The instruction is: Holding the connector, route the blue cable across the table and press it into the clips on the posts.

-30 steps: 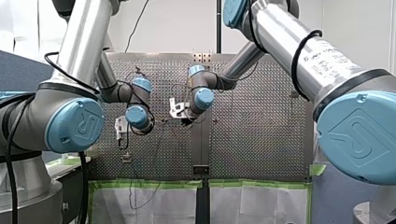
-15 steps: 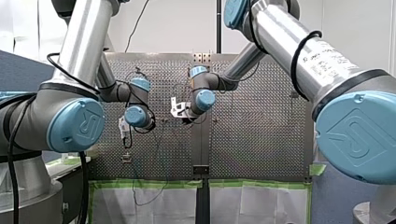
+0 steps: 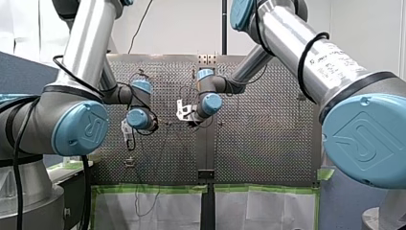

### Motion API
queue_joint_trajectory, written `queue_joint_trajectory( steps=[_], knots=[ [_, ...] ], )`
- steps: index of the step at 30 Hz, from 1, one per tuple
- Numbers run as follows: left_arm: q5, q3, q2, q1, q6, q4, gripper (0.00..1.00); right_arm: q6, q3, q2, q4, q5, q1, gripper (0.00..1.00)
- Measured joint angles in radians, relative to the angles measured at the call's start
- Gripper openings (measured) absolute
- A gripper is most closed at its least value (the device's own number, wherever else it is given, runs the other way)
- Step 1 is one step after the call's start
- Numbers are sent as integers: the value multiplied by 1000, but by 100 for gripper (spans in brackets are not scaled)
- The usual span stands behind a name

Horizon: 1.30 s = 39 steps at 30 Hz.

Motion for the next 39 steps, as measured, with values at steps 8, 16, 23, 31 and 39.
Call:
queue_joint_trajectory(
  steps=[8, 16, 23, 31, 39],
  knots=[
    [5, 41, -64, 8, -37, 32, 0, 9, 0, 2, -22, -16, -7, 0],
    [21, 101, -79, 27, -51, 31, 0, 12, -1, 2, -40, -22, -26, 0],
    [42, 145, -100, 37, -49, 7, 0, 20, -3, 2, -54, -43, -46, 0],
    [36, 196, -121, 55, -39, -29, 0, 19, -5, 2, -56, -48, -60, 0],
    [19, 202, -122, 49, -22, -59, 57, 18, -6, 2, -54, -49, -62, 0]
  ],
)
